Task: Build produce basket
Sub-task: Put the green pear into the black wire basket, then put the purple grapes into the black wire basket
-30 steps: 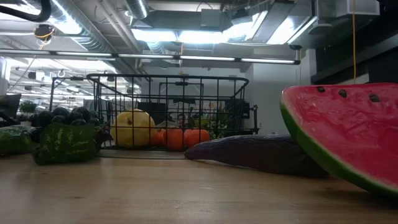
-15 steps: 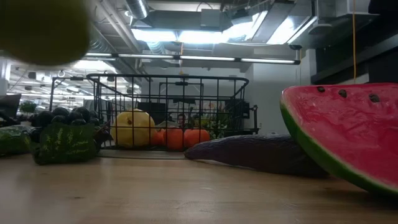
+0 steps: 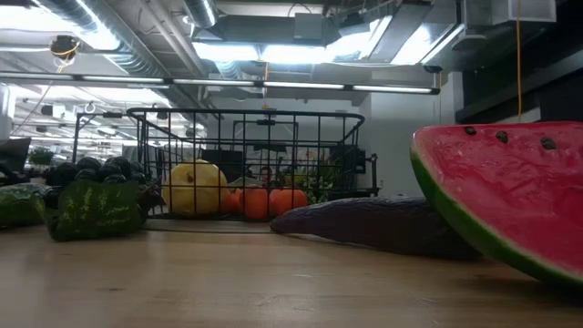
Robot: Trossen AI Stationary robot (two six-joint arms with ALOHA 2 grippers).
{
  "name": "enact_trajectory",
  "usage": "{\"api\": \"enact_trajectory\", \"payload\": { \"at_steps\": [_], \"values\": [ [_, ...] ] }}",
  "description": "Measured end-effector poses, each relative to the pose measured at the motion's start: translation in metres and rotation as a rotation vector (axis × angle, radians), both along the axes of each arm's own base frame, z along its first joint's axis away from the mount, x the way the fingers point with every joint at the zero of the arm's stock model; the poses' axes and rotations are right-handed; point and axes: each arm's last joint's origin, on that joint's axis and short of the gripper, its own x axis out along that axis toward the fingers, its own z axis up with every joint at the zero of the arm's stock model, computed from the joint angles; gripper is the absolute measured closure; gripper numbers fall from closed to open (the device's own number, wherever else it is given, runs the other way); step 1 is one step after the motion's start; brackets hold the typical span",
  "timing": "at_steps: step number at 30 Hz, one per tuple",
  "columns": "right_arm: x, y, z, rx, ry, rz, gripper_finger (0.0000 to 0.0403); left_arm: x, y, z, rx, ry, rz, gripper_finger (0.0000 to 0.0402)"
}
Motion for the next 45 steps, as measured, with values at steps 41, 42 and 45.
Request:
{"api": "enact_trajectory", "payload": {
  "at_steps": [41, 42, 45],
  "values": [
    [0.004, 0.003, 0.004, 0.031, -0.061, -0.013, 0.0183, 0.040, 0.148, -0.010, 0.106, 0.297, 0.235, 0.0309],
    [0.004, 0.003, 0.004, 0.031, -0.061, -0.013, 0.0183, 0.040, 0.147, -0.010, 0.107, 0.297, 0.233, 0.0300],
    [0.004, 0.003, 0.004, 0.031, -0.061, -0.013, 0.0183, 0.039, 0.144, -0.010, 0.108, 0.296, 0.224, 0.0281]
  ]
}}
